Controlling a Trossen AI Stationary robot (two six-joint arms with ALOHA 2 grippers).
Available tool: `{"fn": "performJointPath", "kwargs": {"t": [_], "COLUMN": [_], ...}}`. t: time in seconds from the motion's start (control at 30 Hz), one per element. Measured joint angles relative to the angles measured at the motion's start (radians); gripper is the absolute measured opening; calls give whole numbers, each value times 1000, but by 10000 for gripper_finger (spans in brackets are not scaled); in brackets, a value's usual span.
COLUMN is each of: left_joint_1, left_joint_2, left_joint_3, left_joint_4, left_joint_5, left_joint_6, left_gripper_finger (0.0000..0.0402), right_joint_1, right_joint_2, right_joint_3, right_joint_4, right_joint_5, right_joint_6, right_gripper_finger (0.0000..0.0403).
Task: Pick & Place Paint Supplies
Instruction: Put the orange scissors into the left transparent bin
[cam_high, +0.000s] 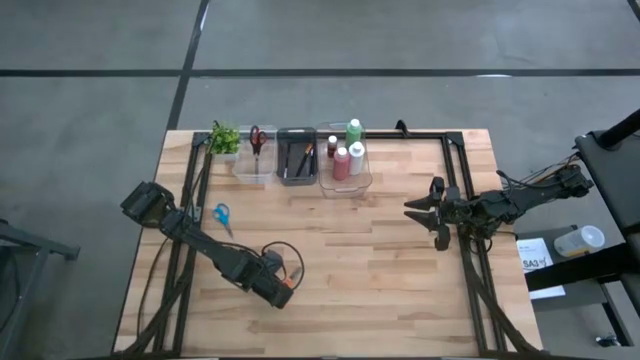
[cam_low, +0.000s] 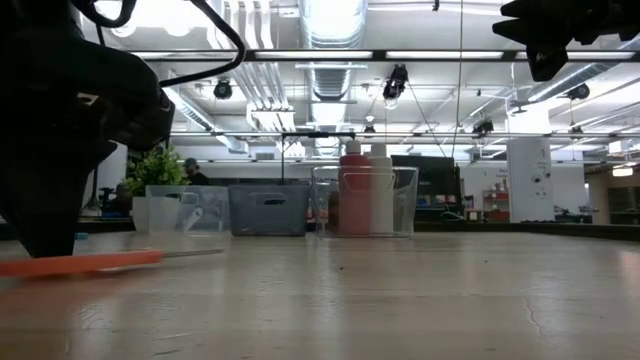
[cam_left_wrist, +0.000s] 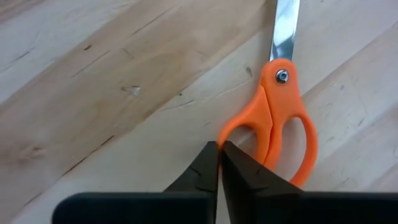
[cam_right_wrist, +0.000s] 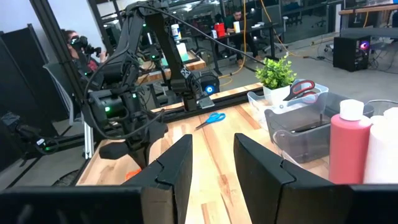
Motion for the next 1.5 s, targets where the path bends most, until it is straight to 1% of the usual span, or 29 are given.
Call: {"fn": "performJointPath", "kwargs": {"t": [0.17,0.3,0.53,0.63,0.83,1.03,1.17,1.23,1.37,1.5], "left_joint_1": [4,10,34,50,97,173,233,269,366,493], "left_joint_2": [-15,-46,-135,-181,-281,-382,-417,-422,-426,-433], "left_joint_3": [-1,-7,-6,-5,-4,4,46,77,125,153], "left_joint_4": [-13,-55,-95,-118,-176,-214,-325,-387,-477,-553], "left_joint_5": [24,42,36,10,-79,-147,-214,-231,-231,-230], "left_joint_6": [-1,-4,-75,-107,-221,-262,-261,-248,-120,6], "left_gripper_finger": [19,18,17,17,16,16,16,16,16,16], "right_joint_1": [0,0,0,0,0,0,0,0,0,0], "right_joint_2": [0,0,0,0,0,0,0,0,0,0], "right_joint_3": [0,0,0,0,0,0,0,0,0,0], "right_joint_4": [0,0,0,0,0,0,0,0,0,0], "right_joint_5": [0,0,0,0,0,0,0,0,0,0], "right_joint_6": [0,0,0,0,0,0,0,0,0,0], "right_gripper_finger": [116,116,116,116,116,116,116,116,116,116]}}
